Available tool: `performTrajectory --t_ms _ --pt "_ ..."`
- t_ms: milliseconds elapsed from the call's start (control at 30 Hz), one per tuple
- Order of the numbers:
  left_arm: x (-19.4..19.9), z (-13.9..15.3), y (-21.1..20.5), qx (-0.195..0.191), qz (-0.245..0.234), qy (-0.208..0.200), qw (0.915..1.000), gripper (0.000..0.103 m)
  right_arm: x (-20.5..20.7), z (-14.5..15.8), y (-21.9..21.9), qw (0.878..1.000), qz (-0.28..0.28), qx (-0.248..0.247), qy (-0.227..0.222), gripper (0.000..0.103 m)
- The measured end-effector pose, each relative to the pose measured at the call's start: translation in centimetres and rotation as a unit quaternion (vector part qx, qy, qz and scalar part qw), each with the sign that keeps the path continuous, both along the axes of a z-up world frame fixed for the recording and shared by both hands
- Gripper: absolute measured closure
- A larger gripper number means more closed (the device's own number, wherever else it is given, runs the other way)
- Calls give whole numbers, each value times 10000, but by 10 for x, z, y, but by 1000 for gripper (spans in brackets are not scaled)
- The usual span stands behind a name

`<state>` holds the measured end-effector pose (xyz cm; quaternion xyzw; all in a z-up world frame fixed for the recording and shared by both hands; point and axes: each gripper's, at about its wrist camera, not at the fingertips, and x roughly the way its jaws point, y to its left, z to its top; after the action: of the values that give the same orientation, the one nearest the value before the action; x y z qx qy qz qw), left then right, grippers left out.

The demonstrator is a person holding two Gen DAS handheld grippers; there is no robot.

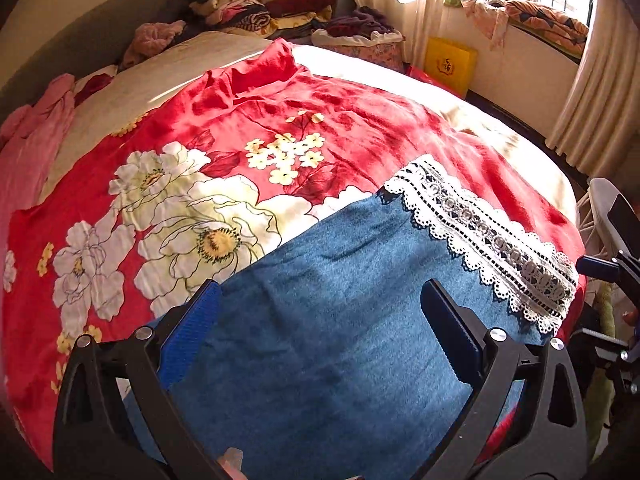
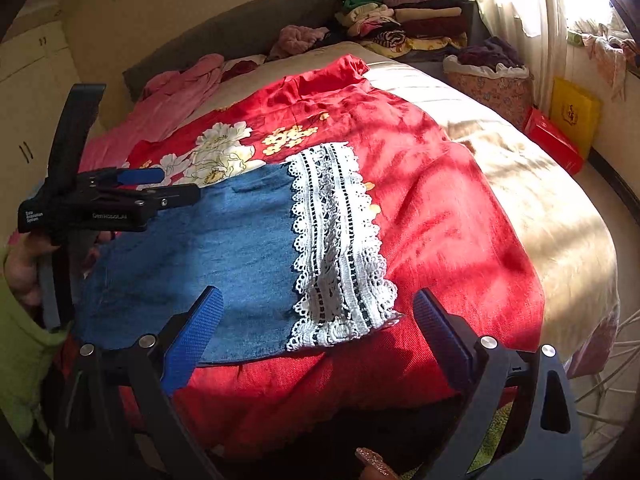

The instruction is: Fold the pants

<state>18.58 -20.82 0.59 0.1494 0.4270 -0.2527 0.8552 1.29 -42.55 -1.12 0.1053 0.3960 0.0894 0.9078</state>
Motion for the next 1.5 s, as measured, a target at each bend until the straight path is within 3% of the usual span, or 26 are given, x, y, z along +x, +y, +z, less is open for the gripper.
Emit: performTrajectory --t_ms 233,467,567,600,633,700,733,867,933,1067,1100,1167,1233,1367,1500 --pt "29 -28 -37 395 -448 132 9981 10 7 -8 4 9999 -121 13 93 8" --pt "45 -41 -60 252 -607 257 9975 10 12 -15 -2 9994 -277 146 162 8" --pt "50 -45 -66 104 -654 357 9972 21 13 -17 -3 9992 -292 190 182 8" --pt "51 -47 -67 27 -682 439 9967 29 13 -17 -3 9992 -297 192 177 12" --pt "52 -48 -68 -27 -718 510 9961 41 14 -17 -3 9992 -308 175 191 24" --pt "50 -51 -72 -83 -848 631 9944 55 14 -17 -3 9990 -393 92 200 40" --pt "46 -50 -74 -29 -898 571 9943 57 14 -17 -4 9991 -382 122 167 45" --pt "46 -50 -76 24 -998 516 9937 57 16 -15 -4 9993 -312 205 85 46" --pt "48 -51 -76 -10 -978 496 9940 51 21 -19 -3 9992 -284 241 166 46" --pt "51 -54 -76 -149 -909 553 9942 48 26 -27 -4 9983 -262 382 360 46" --pt "51 -56 -76 -151 -895 562 9943 51 27 -28 -4 9982 -248 415 362 46" --pt "49 -57 -78 -228 -908 627 9936 63 27 -29 -4 9981 -264 429 351 56" --pt "46 -55 -80 -236 -932 576 9937 87 27 -30 -7 9977 -312 502 337 69" --pt "37 -51 -84 -133 -919 410 9948 95 23 -27 -9 9975 -328 583 230 74" --pt "33 -47 -75 -355 -839 405 9950 97 17 -19 -4 9986 -332 419 25 77"
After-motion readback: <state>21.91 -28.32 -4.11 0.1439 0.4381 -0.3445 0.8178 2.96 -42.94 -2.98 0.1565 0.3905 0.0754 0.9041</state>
